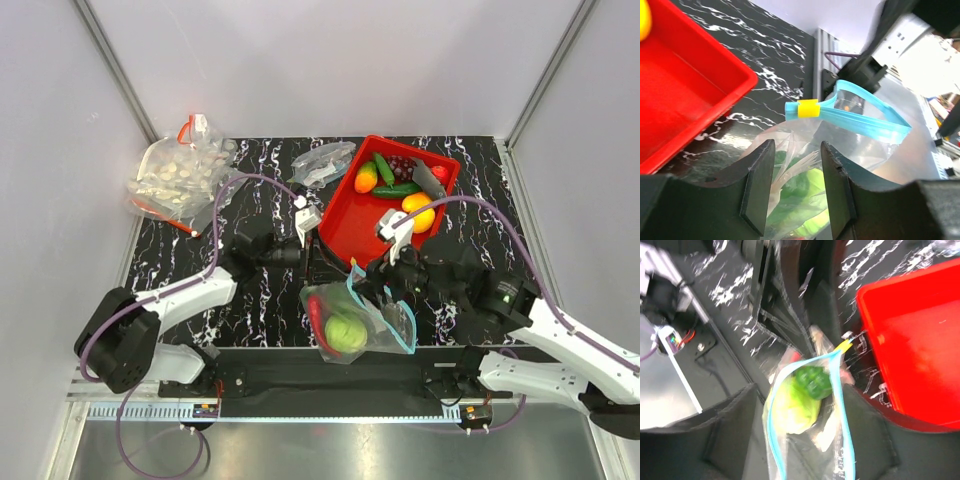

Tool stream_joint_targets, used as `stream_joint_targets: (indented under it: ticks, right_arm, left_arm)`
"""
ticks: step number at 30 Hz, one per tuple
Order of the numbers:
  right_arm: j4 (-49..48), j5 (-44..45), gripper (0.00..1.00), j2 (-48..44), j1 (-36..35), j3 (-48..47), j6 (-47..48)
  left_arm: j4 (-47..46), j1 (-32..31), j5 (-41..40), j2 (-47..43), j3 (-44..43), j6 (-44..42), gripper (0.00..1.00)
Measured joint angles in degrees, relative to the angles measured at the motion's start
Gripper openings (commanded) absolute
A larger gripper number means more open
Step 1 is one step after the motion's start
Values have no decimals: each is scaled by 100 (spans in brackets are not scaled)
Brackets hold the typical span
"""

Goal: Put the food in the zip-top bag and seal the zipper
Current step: Adjust the zipper food storage bag at the center of the board, then zip the zipper food storage bag at the center of the board.

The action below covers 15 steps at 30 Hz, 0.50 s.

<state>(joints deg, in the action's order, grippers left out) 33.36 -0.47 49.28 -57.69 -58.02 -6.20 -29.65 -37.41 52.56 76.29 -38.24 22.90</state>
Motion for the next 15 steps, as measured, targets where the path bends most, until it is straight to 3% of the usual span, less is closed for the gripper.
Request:
stream_joint_targets:
  ticks: [1,2,9,15]
  right_arm:
    - [74,101,53,22,0,-160,-31]
    - [125,197,50,35,0,-295,-70]
    - [680,739,50,468,131,-776,-15]
    - [817,343,51,927,807,-557,57]
  left_arm:
    - [2,2,-63,-35,11,-13,47]
    - [2,2,-81,-42,13,-15,47]
    - [7,0,-175,-57,13,-42,47]
    - [85,0,-212,-136,13,-94,47]
